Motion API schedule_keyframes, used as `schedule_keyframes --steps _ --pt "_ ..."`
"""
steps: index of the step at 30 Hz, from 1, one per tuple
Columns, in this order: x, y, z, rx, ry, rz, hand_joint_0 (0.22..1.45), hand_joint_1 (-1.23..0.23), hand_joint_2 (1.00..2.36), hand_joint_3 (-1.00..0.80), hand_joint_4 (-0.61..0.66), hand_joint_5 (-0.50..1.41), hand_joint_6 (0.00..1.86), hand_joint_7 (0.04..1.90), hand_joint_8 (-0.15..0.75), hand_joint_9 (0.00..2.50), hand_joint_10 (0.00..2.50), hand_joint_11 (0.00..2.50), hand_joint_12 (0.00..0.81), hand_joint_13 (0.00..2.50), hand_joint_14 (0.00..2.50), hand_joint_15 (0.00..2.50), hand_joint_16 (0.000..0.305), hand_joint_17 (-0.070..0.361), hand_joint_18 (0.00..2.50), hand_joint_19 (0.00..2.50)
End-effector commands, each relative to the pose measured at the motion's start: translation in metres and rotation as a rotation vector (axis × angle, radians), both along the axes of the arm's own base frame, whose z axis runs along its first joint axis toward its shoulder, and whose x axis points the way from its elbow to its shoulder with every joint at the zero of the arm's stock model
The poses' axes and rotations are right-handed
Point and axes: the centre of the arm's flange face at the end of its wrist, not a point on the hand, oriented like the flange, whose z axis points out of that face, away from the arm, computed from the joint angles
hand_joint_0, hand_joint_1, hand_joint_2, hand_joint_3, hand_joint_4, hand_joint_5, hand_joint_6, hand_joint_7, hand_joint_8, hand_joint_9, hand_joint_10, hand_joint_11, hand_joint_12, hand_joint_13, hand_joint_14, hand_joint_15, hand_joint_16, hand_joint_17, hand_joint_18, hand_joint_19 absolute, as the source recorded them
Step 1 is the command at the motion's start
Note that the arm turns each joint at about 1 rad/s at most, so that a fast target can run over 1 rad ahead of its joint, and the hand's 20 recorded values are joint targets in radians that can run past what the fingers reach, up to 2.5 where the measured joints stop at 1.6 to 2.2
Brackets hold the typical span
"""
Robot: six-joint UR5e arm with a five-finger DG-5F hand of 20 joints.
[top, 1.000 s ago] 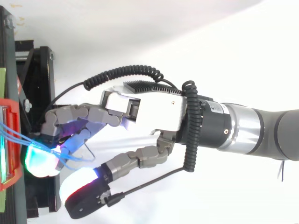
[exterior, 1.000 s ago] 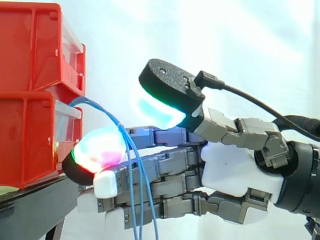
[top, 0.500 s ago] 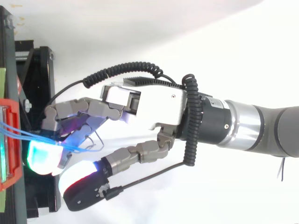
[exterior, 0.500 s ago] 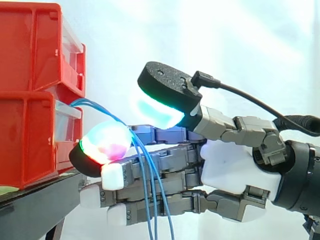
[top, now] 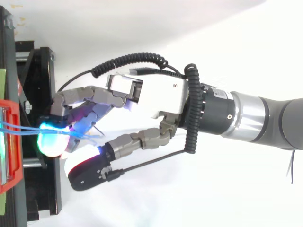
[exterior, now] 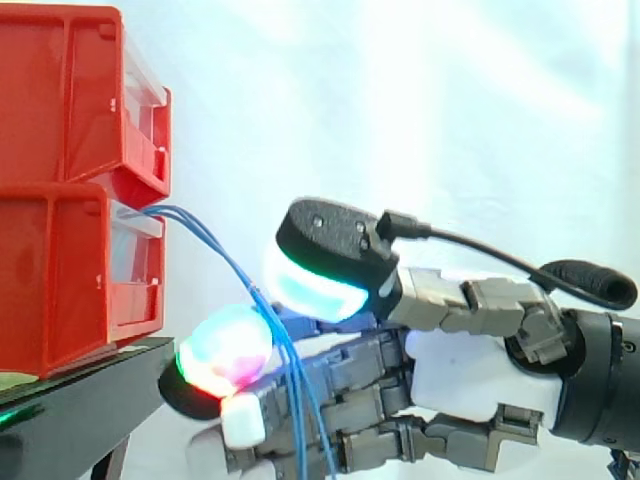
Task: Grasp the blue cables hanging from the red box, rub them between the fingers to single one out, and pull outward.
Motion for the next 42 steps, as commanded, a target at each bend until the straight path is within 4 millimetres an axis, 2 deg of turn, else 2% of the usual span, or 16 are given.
schedule_keyframes --steps 1,11,14,21,42 --pt "-0.005 -0.005 -0.007 -0.065 0.068 -0.026 0.58 -0.66 1.01 -0.42 0.27 -0.10 0.50 1.09 0.278 0.90 0.01 0.38 0.337 0.65 0.01 0.27 0.053 0.118 0.59 0.39" --pt "-0.004 -0.001 -0.005 -0.124 0.070 -0.081 0.58 -0.65 1.01 -0.42 0.27 -0.10 0.50 1.09 0.280 0.89 0.01 0.39 0.337 0.65 0.01 0.27 0.053 0.118 0.59 0.40" --pt "0.001 0.001 0.005 -0.123 0.055 -0.082 0.58 -0.65 1.01 -0.42 0.27 -0.10 0.50 1.09 0.279 0.90 0.01 0.38 0.336 0.65 0.01 0.28 0.053 0.118 0.59 0.41" --pt "0.003 0.002 0.009 -0.119 0.048 -0.076 0.58 -0.65 1.01 -0.42 0.26 -0.10 0.50 1.11 0.280 0.90 0.01 0.38 0.335 0.65 0.01 0.27 0.053 0.118 0.59 0.41" --pt "-0.001 -0.005 0.014 -0.092 0.076 -0.034 0.59 -0.63 1.01 -0.40 0.23 -0.09 0.50 1.18 0.283 0.90 0.01 0.39 0.332 0.65 0.01 0.27 0.052 0.117 0.60 0.41"
